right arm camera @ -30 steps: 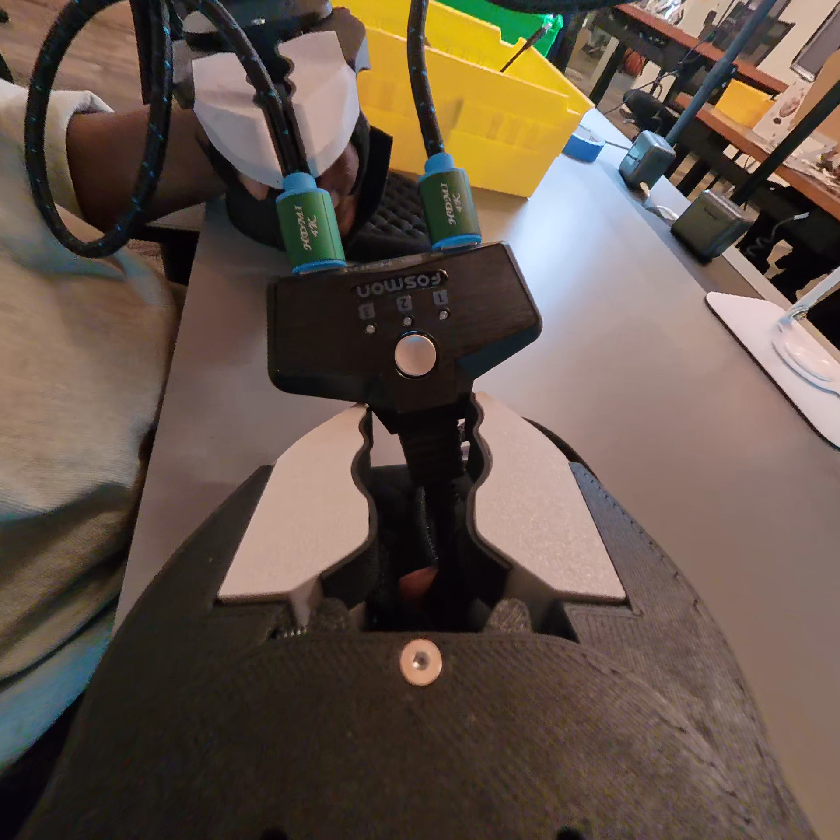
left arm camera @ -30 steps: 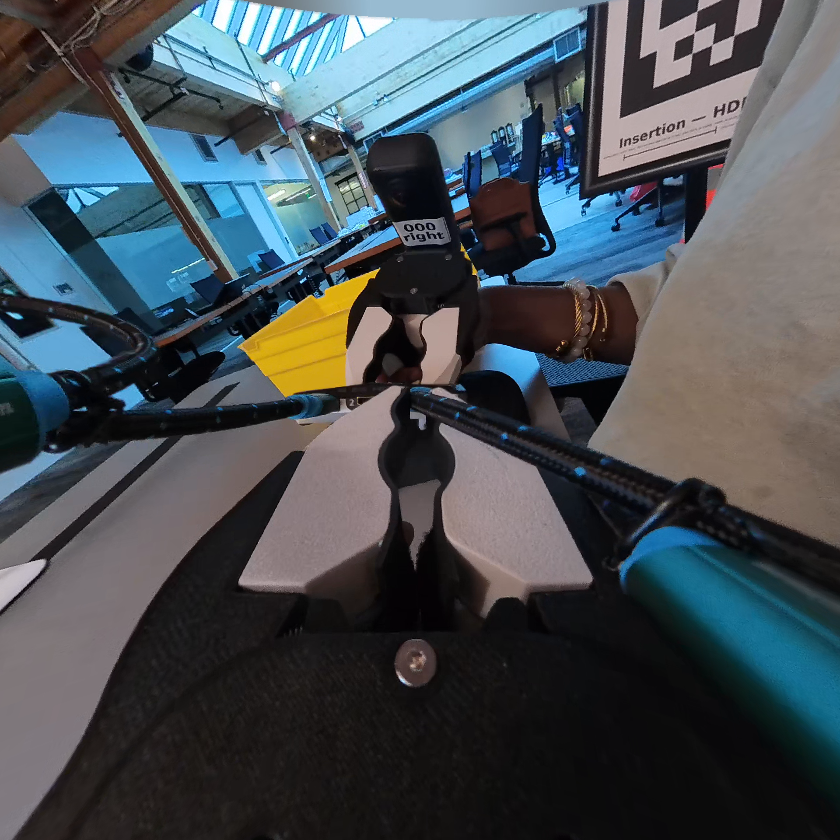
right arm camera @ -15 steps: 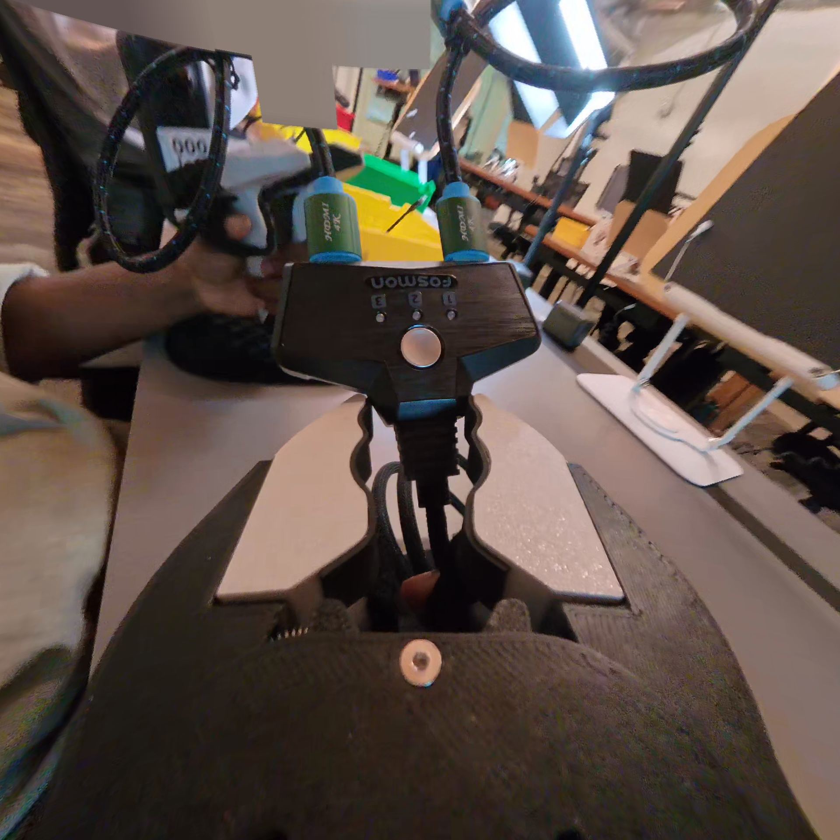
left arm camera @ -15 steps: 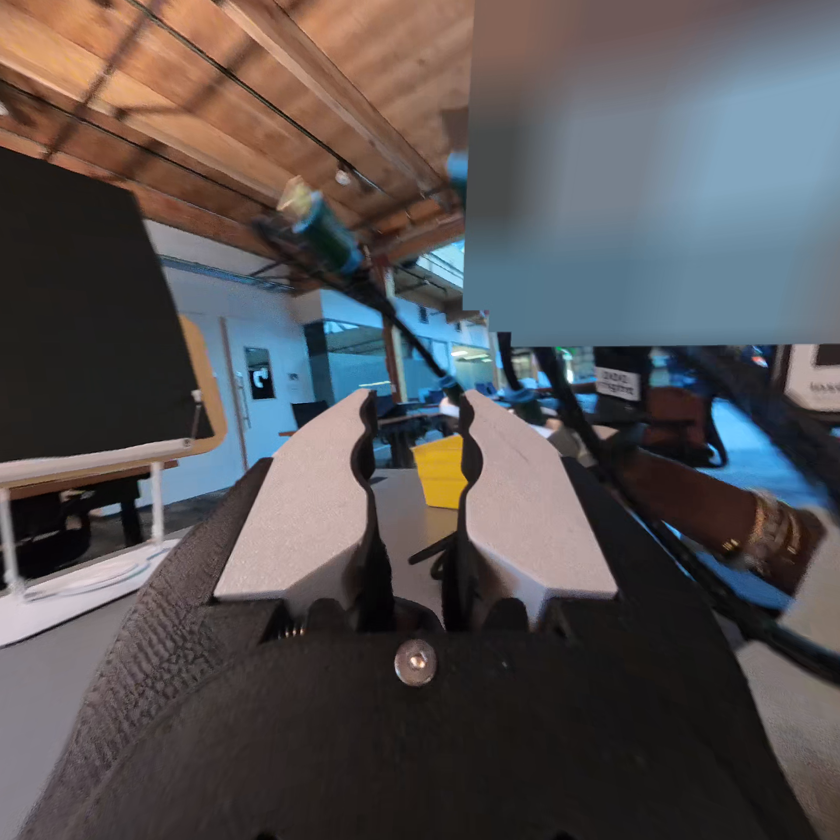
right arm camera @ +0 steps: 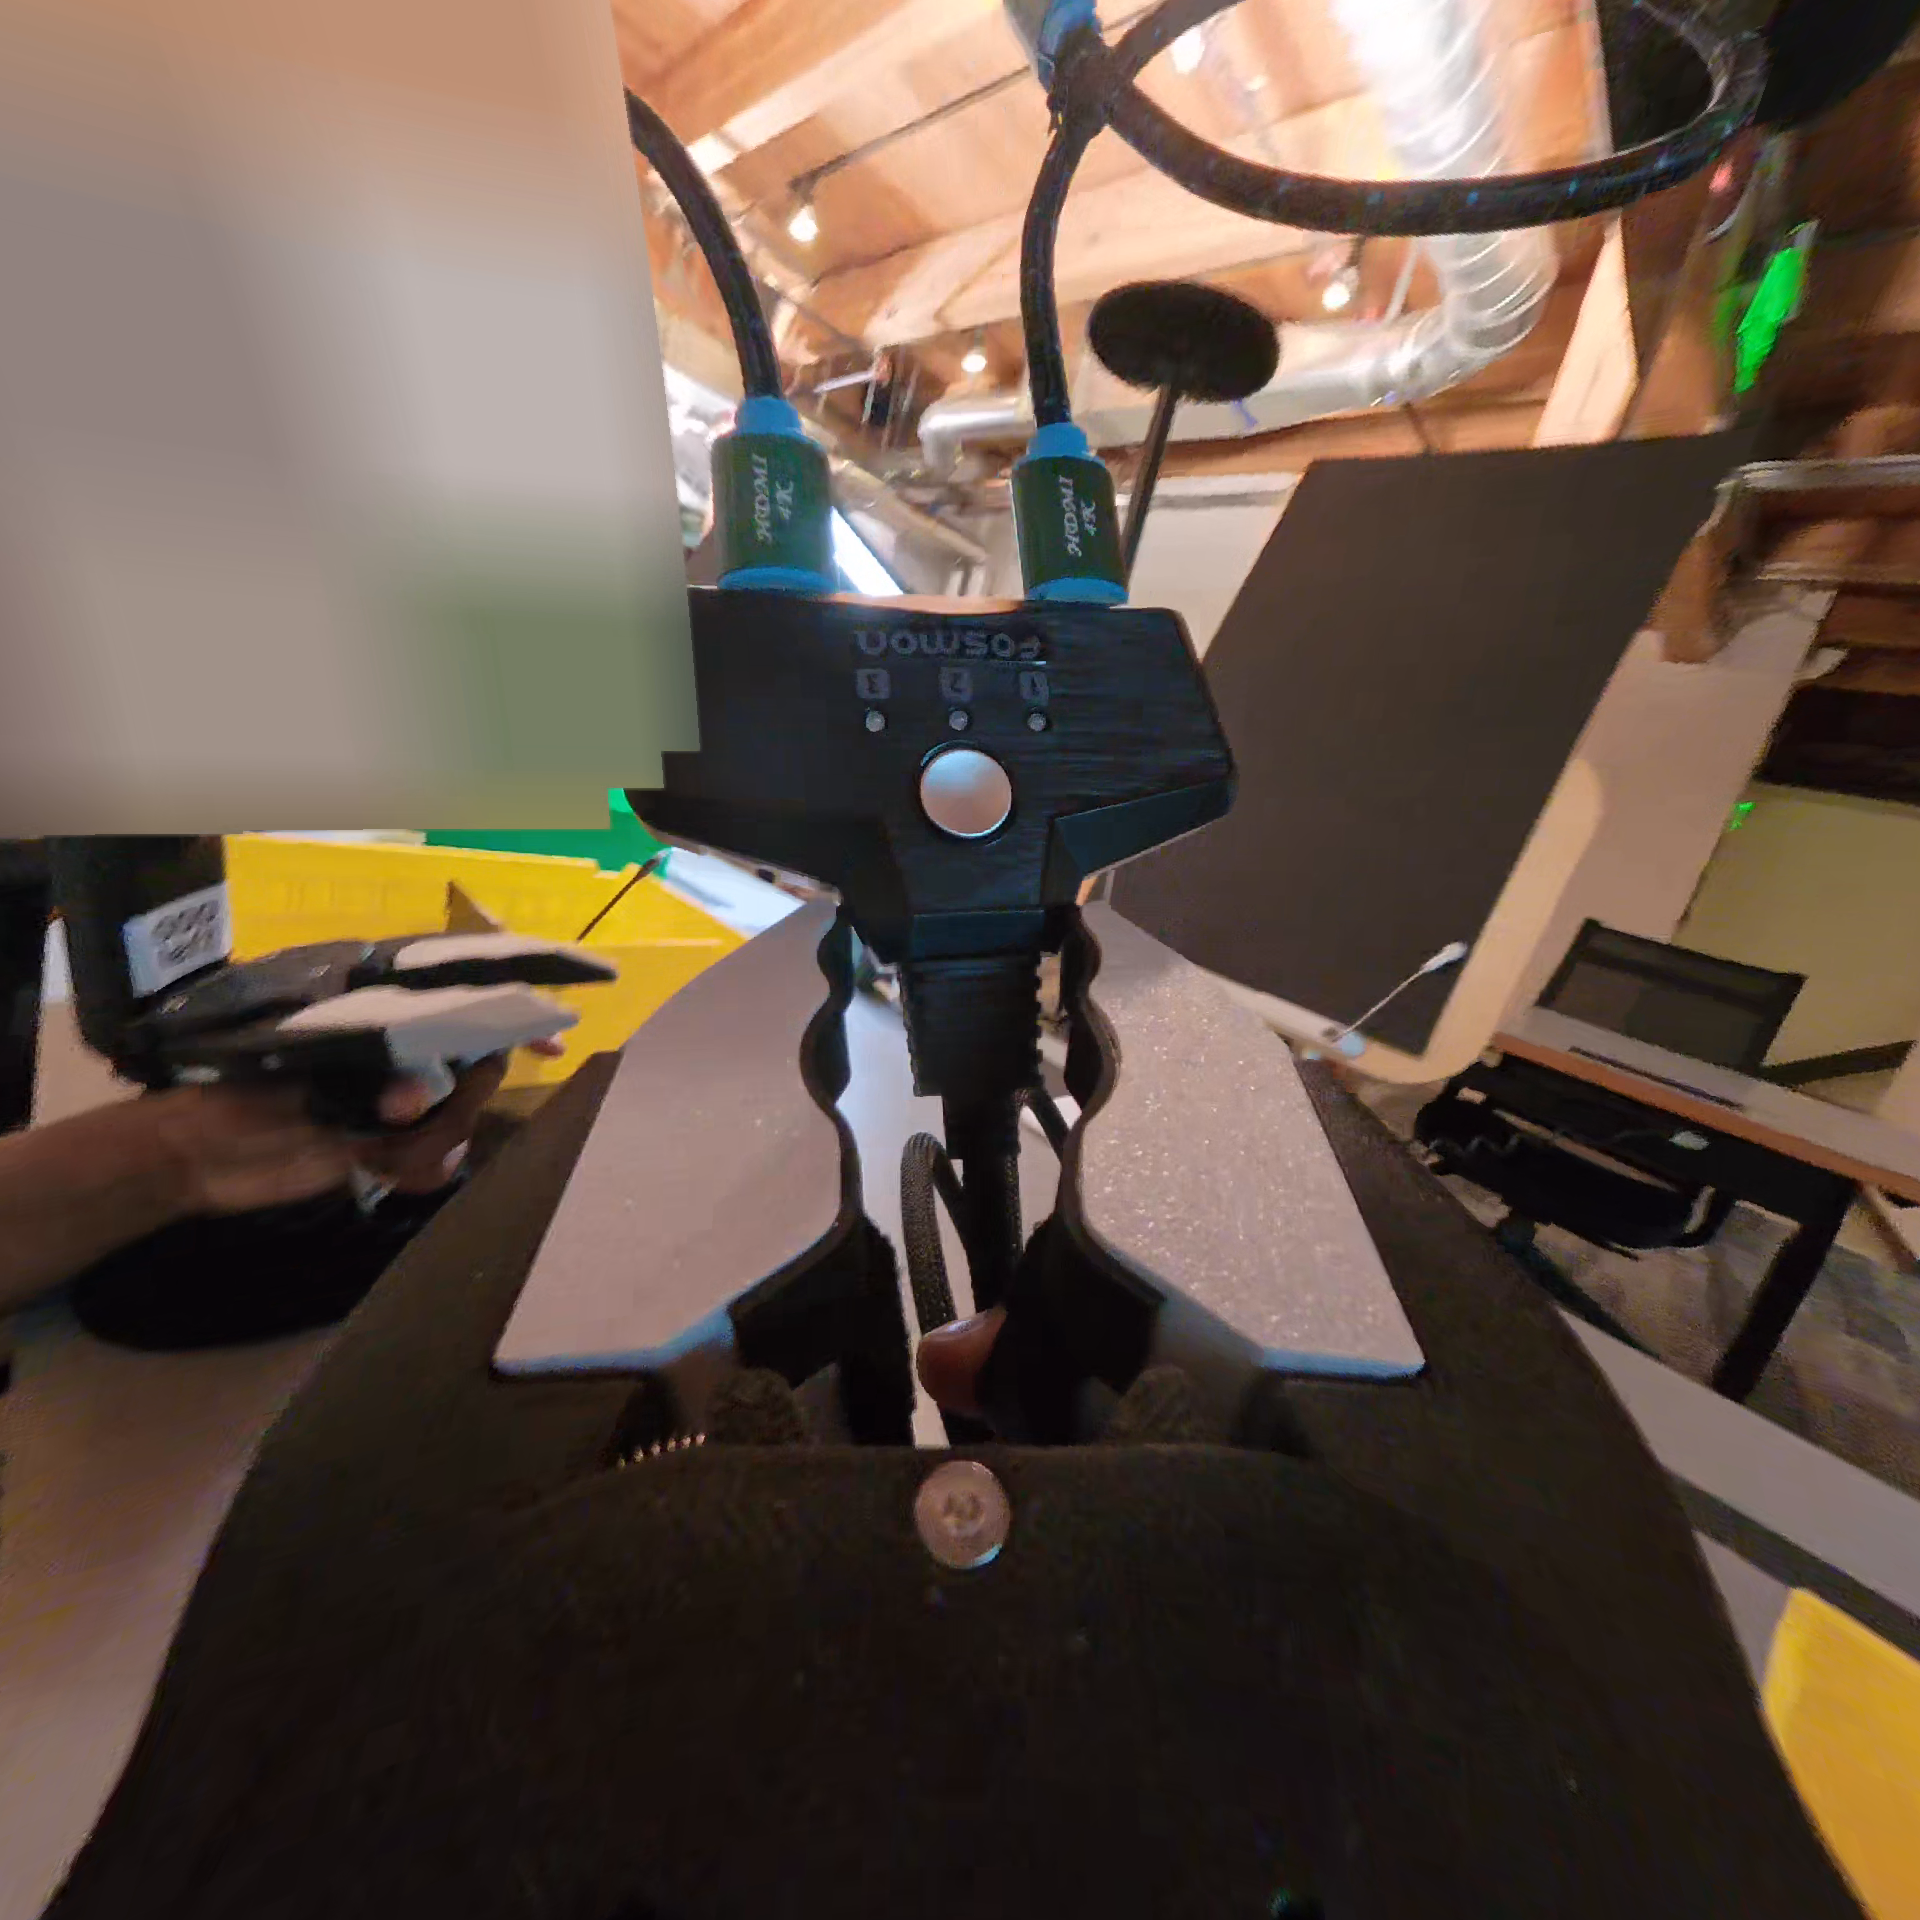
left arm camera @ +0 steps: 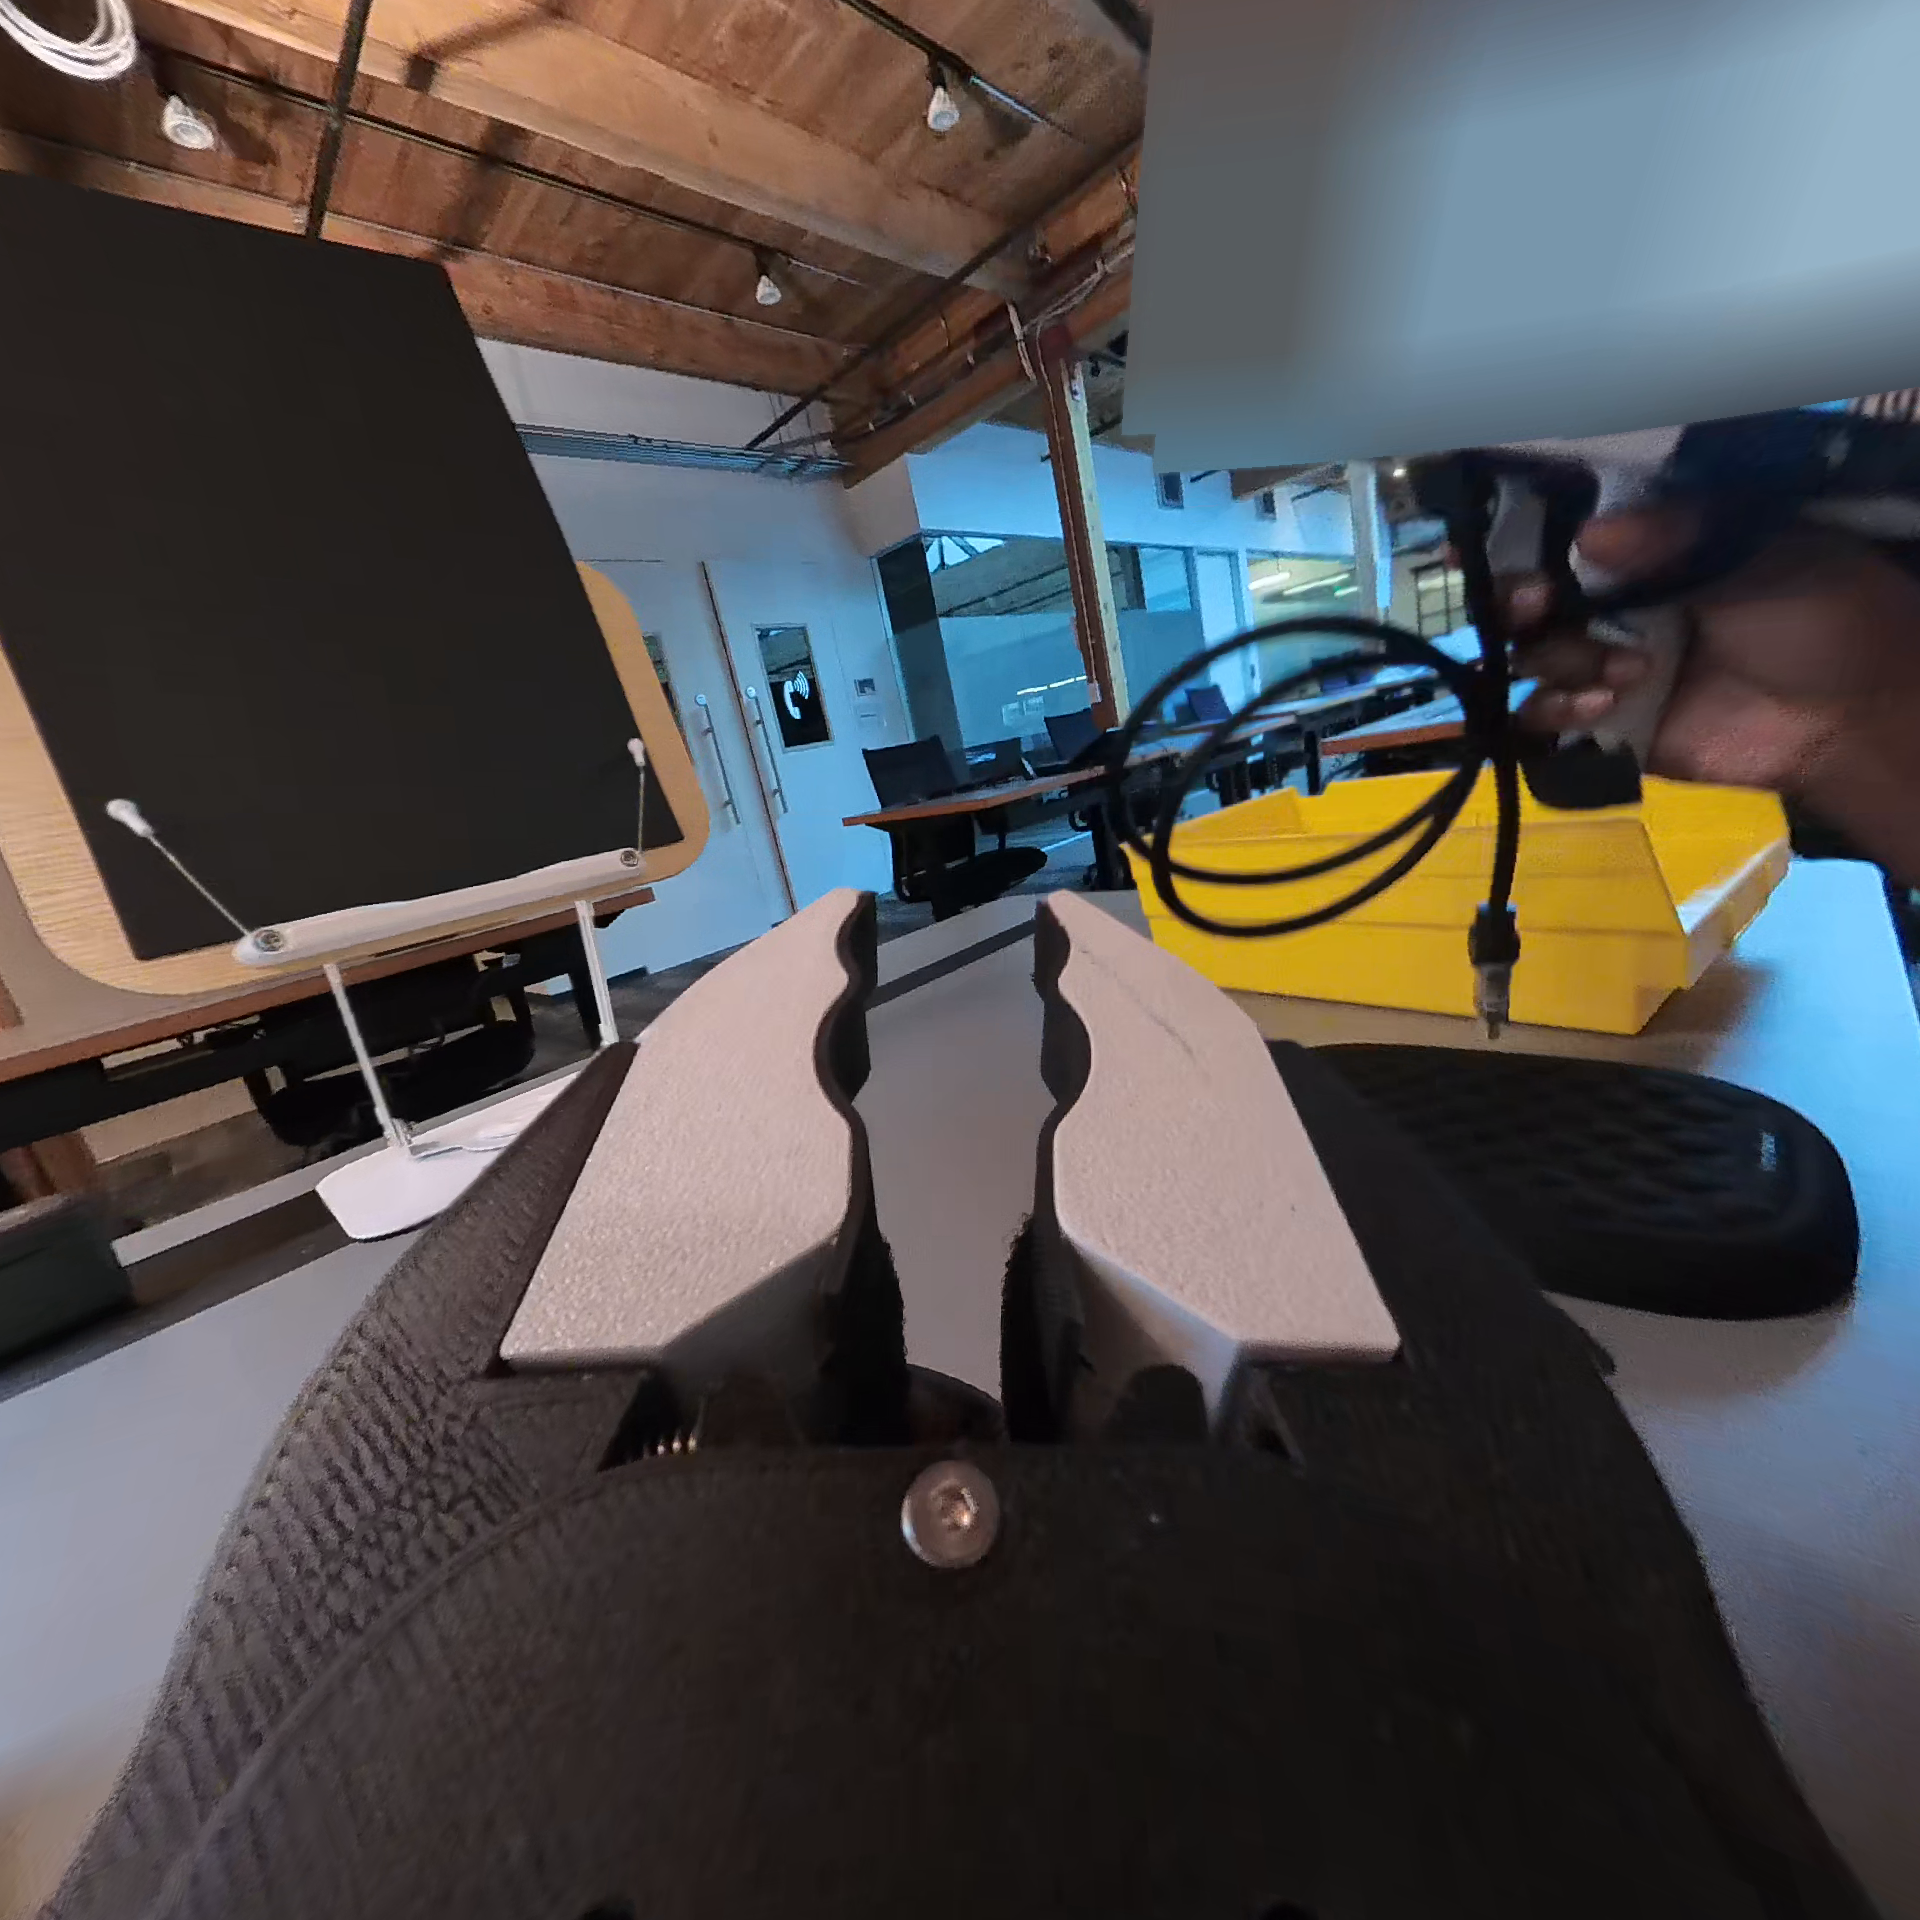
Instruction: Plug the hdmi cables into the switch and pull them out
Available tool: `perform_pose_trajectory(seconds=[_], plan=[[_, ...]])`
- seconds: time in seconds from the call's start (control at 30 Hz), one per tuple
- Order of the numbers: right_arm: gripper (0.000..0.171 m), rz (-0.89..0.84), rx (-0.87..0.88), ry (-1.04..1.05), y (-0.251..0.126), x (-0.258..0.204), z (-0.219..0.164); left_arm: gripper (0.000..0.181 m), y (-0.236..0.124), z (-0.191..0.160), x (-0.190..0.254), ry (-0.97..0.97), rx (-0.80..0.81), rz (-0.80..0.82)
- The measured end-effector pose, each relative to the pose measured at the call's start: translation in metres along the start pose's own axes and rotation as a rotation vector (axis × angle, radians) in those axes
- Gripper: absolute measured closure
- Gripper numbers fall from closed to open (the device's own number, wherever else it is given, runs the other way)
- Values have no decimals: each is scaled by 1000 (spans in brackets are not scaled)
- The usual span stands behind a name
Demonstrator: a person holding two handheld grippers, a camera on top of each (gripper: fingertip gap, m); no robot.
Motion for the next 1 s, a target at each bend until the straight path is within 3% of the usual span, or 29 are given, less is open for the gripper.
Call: perform_pose_trajectory(seconds=[0.33, 0.6, 0.8, 1.0], plan=[[132, -328, 76, -12, -36, 59, 52, 153, 4, -3, 5, 88, -55, -7], [133, -658, 9, 40, -95, 78, 41, 153, 6, -5, 9, 119, -77, -36], [133, -676, 129, 52, -123, 87, 51, 153, 7, -5, 11, 137, -90, -44], [133, -654, 153, 34, -122, 96, 72, 153, 8, -6, 13, 158, -100, -49]])
Point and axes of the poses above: each gripper's, where its closed fingertips meet, y out along the fingers, z out of its top, x = y × z across the jaws, the point moved 10 cm from there along -y, back along the fingers, and after that the axes turned 10 degrees about -x, right-handed, at the moved point
